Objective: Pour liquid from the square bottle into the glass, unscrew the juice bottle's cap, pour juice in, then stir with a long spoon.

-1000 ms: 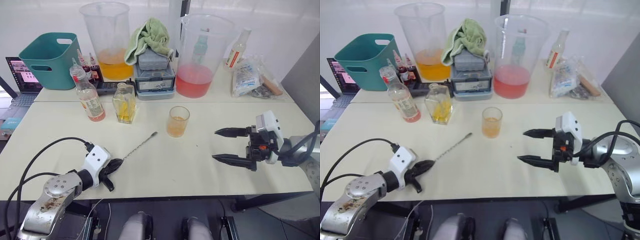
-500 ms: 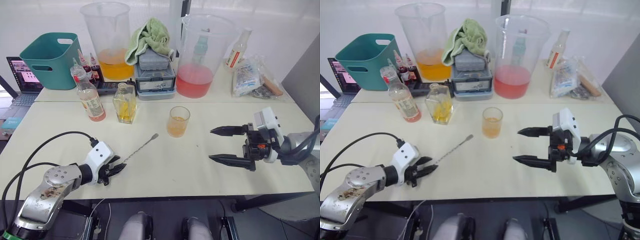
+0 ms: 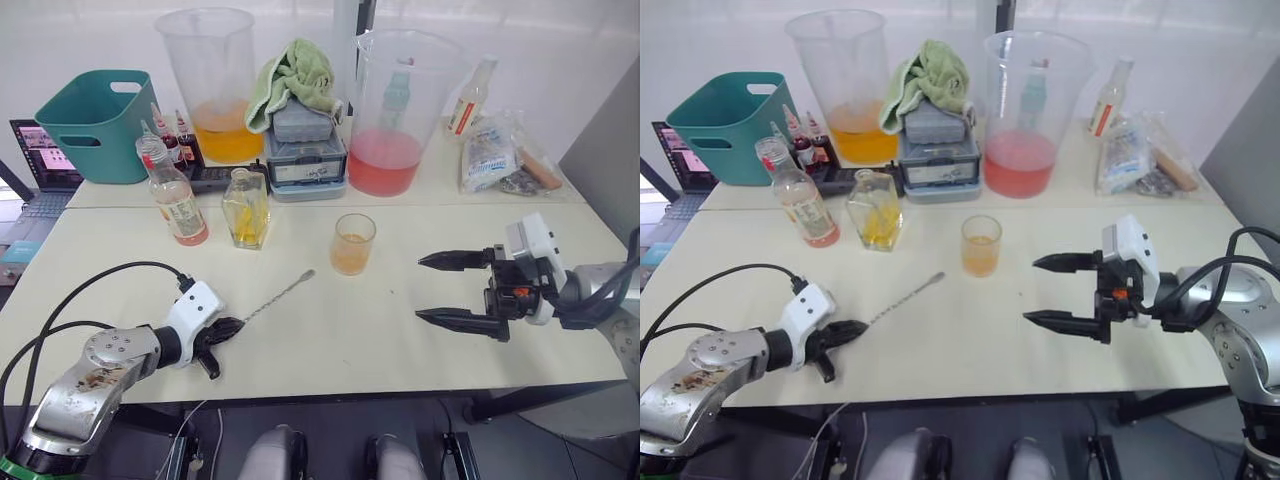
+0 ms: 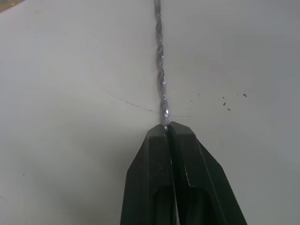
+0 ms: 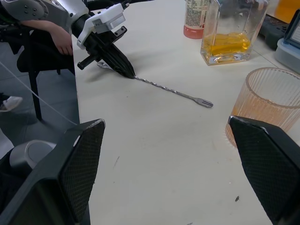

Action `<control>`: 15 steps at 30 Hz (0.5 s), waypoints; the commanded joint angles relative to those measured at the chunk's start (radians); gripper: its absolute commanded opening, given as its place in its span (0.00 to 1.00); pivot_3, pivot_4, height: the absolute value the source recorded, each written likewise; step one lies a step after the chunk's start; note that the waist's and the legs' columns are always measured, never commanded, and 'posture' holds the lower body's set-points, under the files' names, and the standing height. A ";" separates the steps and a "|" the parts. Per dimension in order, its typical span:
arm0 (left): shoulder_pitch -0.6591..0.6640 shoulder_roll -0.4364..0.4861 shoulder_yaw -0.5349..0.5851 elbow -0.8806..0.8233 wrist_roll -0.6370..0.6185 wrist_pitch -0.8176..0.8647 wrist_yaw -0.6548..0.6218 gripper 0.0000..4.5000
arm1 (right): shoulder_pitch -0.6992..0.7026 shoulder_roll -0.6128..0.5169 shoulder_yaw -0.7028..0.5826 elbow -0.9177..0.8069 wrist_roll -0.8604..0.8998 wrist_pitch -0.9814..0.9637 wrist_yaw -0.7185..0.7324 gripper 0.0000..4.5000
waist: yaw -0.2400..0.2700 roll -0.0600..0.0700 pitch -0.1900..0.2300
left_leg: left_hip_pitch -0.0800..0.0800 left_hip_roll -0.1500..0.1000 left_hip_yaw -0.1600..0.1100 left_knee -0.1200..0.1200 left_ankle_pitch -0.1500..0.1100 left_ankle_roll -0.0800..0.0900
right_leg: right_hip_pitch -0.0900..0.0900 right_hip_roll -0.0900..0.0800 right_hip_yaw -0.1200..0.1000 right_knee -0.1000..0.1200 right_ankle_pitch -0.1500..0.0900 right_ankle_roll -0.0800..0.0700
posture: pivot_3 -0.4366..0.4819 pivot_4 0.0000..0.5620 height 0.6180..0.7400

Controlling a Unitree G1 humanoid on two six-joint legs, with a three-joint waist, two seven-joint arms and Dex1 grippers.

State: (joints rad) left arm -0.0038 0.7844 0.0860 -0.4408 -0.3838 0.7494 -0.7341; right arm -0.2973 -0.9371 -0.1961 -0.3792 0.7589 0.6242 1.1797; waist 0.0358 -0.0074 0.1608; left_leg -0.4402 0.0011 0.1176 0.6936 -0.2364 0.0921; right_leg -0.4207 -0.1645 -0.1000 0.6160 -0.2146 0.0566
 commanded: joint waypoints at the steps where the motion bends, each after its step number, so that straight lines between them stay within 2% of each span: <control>1: -0.011 -0.005 0.060 -0.010 -0.072 0.043 -0.019 0.01 | -0.034 -0.007 0.000 -0.002 0.026 0.015 0.010 1.00 | 0.000 0.000 0.000 | 0.000 0.000 0.000 0.000 0.000 0.000 | 0.000 0.000 0.000 0.000 0.000 0.000 | 0.48 0.27 0.99; 5: -0.095 -0.031 0.207 -0.021 -0.205 0.025 -0.033 0.01 | -0.113 0.013 -0.007 0.029 0.115 0.094 -0.005 1.00 | 0.003 -0.002 0.001 | 0.000 0.000 0.000 0.001 0.000 0.000 | 0.000 0.000 0.000 0.000 0.000 0.000 | 0.48 0.27 0.99; 8: -0.182 -0.063 0.266 -0.028 -0.294 0.036 -0.008 0.01 | -0.185 0.030 -0.022 0.067 0.227 0.223 -0.062 1.00 | 0.005 -0.002 0.002 | 0.000 0.000 -0.001 0.001 0.000 -0.001 | 0.001 0.000 0.000 0.000 0.000 0.000 | 0.48 0.27 0.99; 10: -0.246 -0.094 0.281 -0.040 -0.351 0.045 0.018 0.01 | -0.232 0.052 -0.028 0.103 0.310 0.321 -0.132 1.00 | 0.005 -0.002 0.001 | 0.000 -0.001 -0.001 0.001 0.000 0.000 | 0.001 -0.001 0.000 -0.001 0.001 0.001 | 0.48 0.27 0.99; 13: -0.331 -0.140 0.271 -0.048 -0.391 0.045 0.076 0.01 | -0.289 0.124 -0.035 0.139 0.346 0.367 -0.264 1.00 | 0.004 -0.005 0.002 | 0.000 -0.002 -0.001 0.001 0.000 0.000 | 0.004 -0.001 0.000 -0.001 0.002 0.001 | 0.48 0.27 0.99; 15: -0.372 -0.166 0.231 -0.061 -0.383 0.036 0.107 0.01 | -0.343 0.222 -0.046 0.172 0.378 0.386 -0.418 1.00 | 0.001 -0.005 0.002 | -0.001 -0.002 -0.001 0.001 0.000 0.000 | 0.007 0.000 0.000 -0.001 0.002 0.001 | 0.48 0.27 0.99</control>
State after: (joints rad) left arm -0.3465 0.6311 0.3353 -0.4639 -0.7508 0.8002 -0.6550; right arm -0.5982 -0.7543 -0.2071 -0.2178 1.0887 0.9969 0.8707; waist 0.0370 -0.0119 0.1626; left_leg -0.4406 -0.0008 0.1171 0.6942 -0.2357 0.0919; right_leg -0.4139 -0.1636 -0.1003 0.6156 -0.2127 0.0574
